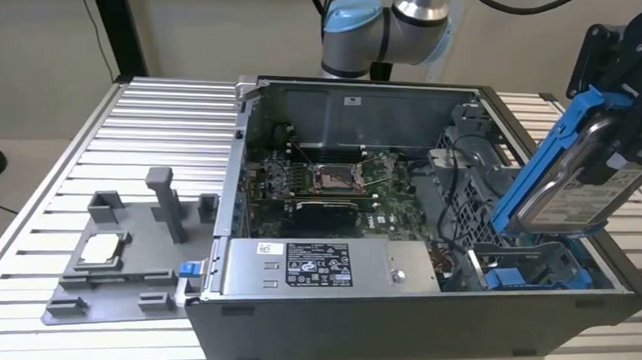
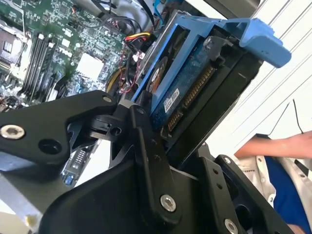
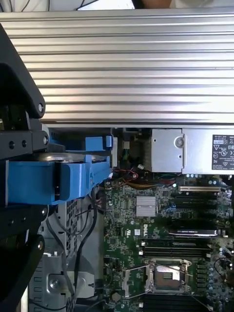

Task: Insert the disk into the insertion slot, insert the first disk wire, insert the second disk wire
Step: 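Insert the disk into the insertion slot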

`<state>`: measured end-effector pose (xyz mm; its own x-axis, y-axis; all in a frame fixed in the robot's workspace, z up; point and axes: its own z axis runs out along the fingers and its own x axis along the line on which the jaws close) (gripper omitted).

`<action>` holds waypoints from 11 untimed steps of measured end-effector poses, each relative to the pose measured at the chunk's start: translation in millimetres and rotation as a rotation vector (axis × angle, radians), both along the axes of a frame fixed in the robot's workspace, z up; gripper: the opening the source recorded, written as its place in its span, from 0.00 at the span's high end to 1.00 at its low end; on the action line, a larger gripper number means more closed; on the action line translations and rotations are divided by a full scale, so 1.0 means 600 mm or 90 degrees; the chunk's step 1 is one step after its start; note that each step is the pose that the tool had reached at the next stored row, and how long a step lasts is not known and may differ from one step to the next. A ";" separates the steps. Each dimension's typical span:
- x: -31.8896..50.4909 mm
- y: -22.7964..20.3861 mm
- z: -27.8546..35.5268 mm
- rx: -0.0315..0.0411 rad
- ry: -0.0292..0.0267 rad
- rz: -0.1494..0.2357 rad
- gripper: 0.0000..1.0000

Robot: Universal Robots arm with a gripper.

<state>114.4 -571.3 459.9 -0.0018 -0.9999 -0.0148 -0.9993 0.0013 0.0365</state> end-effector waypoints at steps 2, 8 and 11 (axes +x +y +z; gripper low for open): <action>0.000 -0.0003 -0.005 0.0039 -0.0007 0.000 1.00; 0.000 -0.0067 -0.017 0.0140 -0.0026 0.000 1.00; 0.000 -0.0117 -0.022 0.0151 -0.0028 0.000 1.00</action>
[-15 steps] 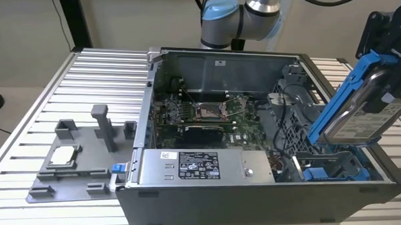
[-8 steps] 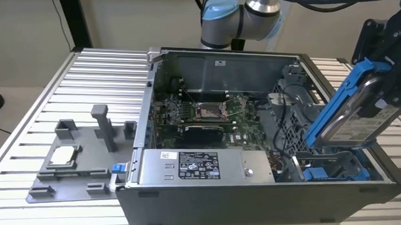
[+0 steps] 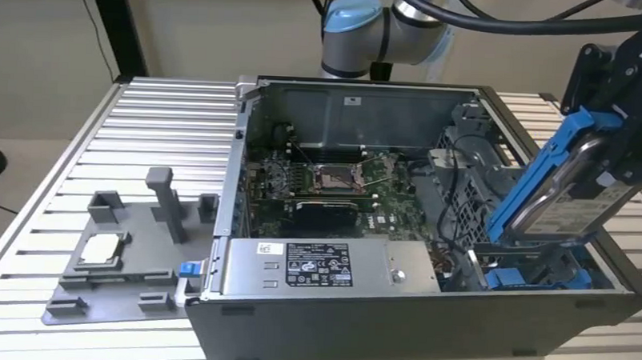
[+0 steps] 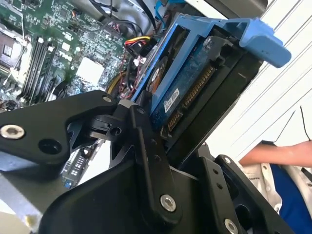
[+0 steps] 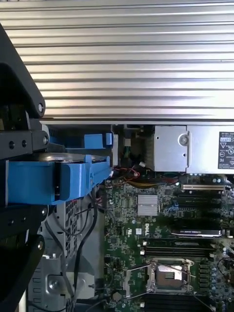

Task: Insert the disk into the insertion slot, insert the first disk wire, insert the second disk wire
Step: 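Insert the disk into the insertion slot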

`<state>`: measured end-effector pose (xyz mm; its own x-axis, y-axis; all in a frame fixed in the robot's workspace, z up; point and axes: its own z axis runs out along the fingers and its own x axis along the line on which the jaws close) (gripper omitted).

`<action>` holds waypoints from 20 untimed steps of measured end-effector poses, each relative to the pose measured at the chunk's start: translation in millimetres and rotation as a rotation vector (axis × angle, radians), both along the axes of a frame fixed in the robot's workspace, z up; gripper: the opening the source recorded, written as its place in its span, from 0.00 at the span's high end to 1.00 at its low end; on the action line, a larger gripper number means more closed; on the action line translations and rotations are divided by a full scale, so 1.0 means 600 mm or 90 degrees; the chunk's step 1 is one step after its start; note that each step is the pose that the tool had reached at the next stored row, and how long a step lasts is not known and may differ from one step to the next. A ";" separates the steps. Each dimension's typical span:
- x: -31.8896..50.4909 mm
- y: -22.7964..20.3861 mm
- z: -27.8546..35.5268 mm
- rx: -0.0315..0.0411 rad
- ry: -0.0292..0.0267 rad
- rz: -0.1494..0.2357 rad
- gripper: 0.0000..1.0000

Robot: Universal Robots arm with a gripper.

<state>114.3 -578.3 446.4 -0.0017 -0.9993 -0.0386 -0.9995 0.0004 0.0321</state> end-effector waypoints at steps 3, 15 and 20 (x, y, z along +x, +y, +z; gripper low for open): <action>0.000 -0.0042 -0.007 0.0006 0.0000 0.000 1.00; 0.002 -0.0071 -0.037 0.0016 -0.0004 0.000 1.00; 0.004 -0.0071 -0.047 0.0016 -0.0004 0.000 1.00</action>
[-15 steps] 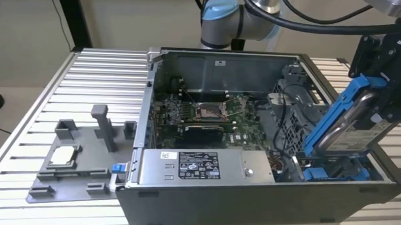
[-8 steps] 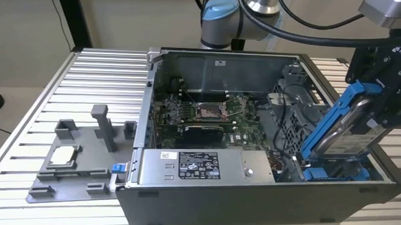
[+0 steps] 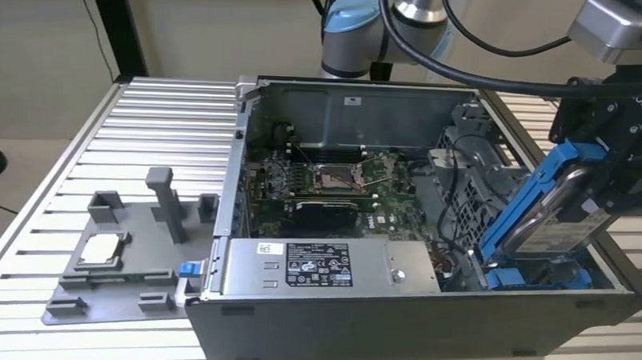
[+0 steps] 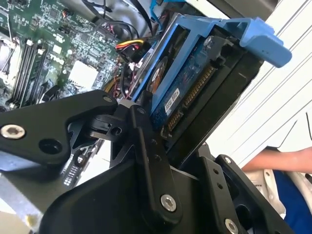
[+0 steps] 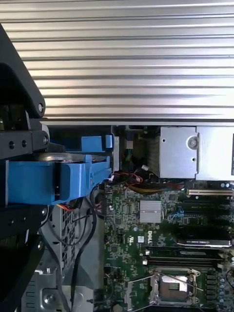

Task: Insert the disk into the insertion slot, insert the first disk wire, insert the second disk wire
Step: 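Insert the disk into the insertion slot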

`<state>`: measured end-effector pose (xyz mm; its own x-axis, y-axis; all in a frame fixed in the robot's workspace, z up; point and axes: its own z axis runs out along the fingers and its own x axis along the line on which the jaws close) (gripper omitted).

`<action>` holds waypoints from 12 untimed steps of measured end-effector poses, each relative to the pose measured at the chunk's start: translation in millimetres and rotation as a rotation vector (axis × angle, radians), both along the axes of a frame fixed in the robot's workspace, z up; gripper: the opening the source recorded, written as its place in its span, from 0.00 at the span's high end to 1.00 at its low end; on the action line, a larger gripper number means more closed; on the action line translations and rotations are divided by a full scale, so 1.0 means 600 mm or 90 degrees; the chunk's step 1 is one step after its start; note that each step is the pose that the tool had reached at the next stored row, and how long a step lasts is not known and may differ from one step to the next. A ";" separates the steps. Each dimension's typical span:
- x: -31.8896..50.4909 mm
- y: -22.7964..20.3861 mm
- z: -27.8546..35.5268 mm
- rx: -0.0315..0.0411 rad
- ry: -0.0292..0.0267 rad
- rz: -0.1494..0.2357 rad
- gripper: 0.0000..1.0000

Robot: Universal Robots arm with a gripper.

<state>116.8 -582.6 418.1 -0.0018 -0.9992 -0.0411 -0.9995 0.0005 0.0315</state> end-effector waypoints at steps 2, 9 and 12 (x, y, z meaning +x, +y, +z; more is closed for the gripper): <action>0.000 0.0001 -0.003 -0.0001 0.0000 0.000 1.00; 0.000 0.0000 -0.011 -0.0003 0.0001 -0.001 1.00; 0.000 0.0000 -0.015 0.0001 0.0000 -0.002 1.00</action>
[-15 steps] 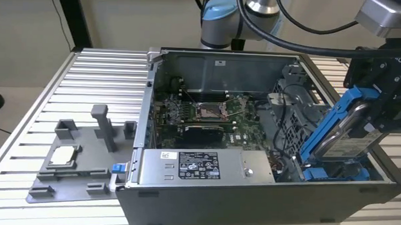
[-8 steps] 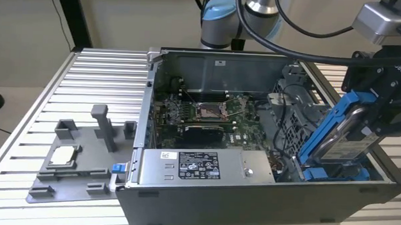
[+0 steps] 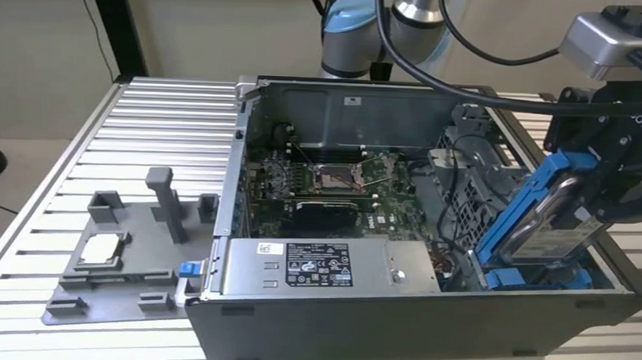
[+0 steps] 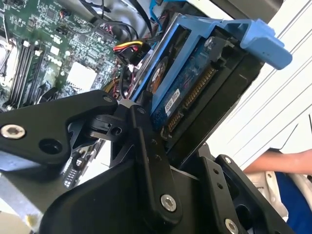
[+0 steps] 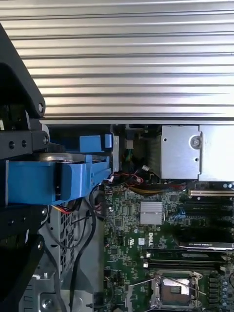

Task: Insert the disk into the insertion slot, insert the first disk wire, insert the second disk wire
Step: 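Insert the disk into the insertion slot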

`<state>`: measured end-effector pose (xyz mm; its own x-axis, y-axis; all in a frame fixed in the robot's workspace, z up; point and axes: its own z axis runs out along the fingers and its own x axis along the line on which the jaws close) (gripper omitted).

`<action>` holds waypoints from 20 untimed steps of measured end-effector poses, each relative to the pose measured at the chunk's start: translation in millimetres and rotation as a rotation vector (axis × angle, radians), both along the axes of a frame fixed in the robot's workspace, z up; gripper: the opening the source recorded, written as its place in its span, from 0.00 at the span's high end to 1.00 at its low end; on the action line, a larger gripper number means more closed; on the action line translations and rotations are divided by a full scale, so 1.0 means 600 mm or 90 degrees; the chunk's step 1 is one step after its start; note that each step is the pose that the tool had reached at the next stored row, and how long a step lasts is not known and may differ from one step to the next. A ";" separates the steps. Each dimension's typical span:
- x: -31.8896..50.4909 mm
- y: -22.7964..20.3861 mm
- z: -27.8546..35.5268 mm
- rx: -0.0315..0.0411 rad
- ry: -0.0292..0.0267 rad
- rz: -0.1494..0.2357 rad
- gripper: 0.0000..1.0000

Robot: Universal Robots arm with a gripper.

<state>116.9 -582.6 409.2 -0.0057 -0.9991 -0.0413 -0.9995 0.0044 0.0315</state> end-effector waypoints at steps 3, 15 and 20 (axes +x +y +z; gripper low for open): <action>0.000 0.0000 -0.001 -0.0002 -0.0001 -0.003 1.00; 0.000 0.0000 -0.030 -0.0005 0.0000 -0.007 1.00; 0.000 0.0000 -0.032 -0.0010 0.0000 -0.007 0.00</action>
<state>117.0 -582.6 390.3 -0.0160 -0.9991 -0.0398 -0.9994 0.0148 0.0315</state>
